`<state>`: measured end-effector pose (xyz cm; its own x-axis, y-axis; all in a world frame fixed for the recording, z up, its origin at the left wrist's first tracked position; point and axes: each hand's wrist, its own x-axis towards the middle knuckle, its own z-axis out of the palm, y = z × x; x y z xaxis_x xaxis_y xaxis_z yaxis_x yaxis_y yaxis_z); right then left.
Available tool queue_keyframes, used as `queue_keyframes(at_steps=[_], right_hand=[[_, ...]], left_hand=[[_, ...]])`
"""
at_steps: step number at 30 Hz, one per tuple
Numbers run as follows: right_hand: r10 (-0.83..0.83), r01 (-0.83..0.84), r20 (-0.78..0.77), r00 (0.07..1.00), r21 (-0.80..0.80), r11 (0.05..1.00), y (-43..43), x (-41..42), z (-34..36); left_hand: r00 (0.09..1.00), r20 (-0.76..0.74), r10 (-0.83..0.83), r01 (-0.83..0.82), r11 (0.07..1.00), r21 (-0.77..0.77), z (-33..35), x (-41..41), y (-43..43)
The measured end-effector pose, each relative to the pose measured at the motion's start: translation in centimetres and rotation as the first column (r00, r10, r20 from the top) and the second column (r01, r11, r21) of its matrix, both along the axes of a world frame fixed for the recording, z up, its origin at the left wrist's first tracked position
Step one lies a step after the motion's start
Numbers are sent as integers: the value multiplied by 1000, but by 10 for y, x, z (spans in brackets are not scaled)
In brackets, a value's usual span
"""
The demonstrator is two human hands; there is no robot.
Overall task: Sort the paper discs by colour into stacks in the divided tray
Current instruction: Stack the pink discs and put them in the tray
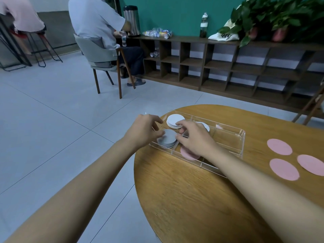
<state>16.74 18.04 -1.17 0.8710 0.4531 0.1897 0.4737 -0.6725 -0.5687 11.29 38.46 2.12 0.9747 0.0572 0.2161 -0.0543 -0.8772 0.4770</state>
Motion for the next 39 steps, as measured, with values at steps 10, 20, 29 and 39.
queue_keyframes(at_steps=[10,20,29,39], right_hand=[[-58,56,5,998,145,988,-102,-52,23],[-228,224,3,974,150,963,-252,-97,16],[-326,321,58,944,84,943,-334,-105,-17],[-366,361,133,921,66,930,-366,-102,-47]], left_hand=[[958,-8,-288,288,957,38,31,-32,-80],[868,-13,-496,496,868,-41,20,-23,-226],[881,-76,-468,469,883,-6,-26,-1,-308],[920,-166,-356,343,934,-102,-55,25,-338]])
